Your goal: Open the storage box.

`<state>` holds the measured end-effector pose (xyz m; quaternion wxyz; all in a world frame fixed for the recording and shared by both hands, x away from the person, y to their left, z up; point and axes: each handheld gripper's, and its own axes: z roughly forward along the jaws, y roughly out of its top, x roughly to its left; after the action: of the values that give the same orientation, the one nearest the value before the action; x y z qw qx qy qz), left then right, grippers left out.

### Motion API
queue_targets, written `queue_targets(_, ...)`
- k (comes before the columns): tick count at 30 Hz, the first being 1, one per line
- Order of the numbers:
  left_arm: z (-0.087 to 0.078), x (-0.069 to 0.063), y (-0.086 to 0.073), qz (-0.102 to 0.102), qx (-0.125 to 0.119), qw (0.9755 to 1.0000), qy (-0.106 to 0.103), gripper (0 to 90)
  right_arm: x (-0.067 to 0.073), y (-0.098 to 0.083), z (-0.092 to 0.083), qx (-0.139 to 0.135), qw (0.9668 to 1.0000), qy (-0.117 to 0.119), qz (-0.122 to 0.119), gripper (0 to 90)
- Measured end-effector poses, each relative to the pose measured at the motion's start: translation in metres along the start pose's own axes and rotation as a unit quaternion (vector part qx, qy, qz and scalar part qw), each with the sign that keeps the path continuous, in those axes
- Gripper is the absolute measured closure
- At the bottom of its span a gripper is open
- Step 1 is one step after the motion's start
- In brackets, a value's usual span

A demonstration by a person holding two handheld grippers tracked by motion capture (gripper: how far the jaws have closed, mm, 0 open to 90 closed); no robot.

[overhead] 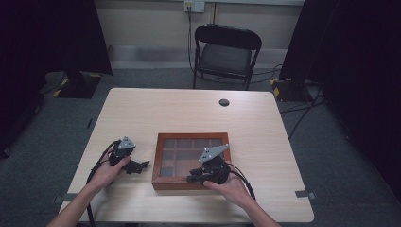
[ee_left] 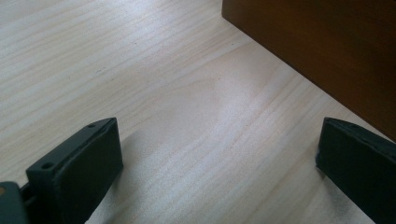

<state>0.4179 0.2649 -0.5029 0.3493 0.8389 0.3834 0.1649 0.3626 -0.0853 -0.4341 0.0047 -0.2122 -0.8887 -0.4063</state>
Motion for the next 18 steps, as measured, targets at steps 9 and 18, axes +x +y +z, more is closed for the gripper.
queue_targets(9,0.0000,0.0001,0.0000,0.000,0.000,1.0000,0.000,0.0,0.0001,0.0039,-0.0043,-0.009,1.0000,0.002,-0.004,81.1)
queue_targets(18,0.0000,0.0000,0.0000,0.000,0.000,1.0000,0.000,0.0,0.0000,0.0047,-0.0040,-0.005,0.9999,0.012,-0.004,81.4)
